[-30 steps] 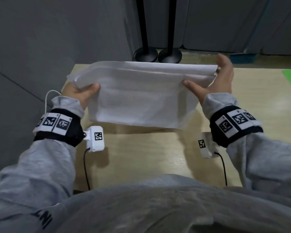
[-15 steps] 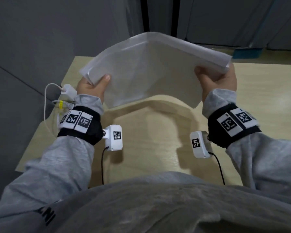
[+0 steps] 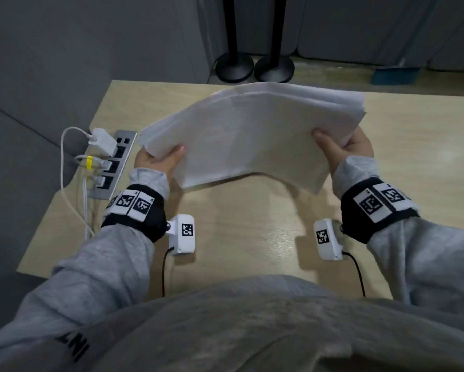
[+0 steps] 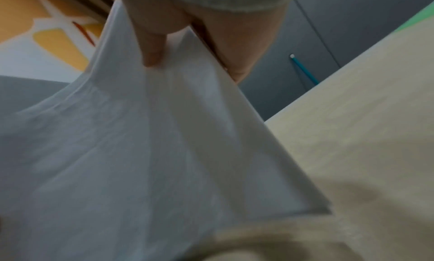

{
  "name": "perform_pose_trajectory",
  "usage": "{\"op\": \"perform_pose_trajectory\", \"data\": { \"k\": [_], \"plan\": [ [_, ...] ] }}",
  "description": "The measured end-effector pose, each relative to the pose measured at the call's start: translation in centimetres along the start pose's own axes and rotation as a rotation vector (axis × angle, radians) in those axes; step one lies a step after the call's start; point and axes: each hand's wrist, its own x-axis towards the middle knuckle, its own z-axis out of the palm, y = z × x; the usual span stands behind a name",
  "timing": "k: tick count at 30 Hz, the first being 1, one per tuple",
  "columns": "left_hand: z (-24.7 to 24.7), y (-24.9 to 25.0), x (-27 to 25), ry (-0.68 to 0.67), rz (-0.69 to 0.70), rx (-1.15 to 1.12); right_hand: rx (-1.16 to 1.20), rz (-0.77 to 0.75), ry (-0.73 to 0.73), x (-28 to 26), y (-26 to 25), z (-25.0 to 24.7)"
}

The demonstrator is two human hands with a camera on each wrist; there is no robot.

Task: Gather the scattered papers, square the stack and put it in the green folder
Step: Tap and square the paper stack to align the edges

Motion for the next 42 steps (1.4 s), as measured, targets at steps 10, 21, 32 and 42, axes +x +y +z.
{"op": "perform_pose_trajectory", "data": {
  "k": [10,21,32,42],
  "plan": [
    [-0.6,-0.6,1.3,0.021,0.067,-0.042,0.072,-0.04,0.075,-0.1,-0.1,0.1],
    [-0.6,-0.5,0.4,0.024,-0.016,0.128,-0.05,-0.006,0.033,-0.5,0.9,-0.3],
    [-0.9,-0.3,0.3,-0.023,-0.152,0.429,-0.137,0.149,-0.008,-1.0,-0.2,-0.5],
    [-0.2,-0.6,0.9,-0.14,-0.266,0.508,-0.302,0.286,-0.082,-1.1,-0.5,-0.8]
  ]
}}
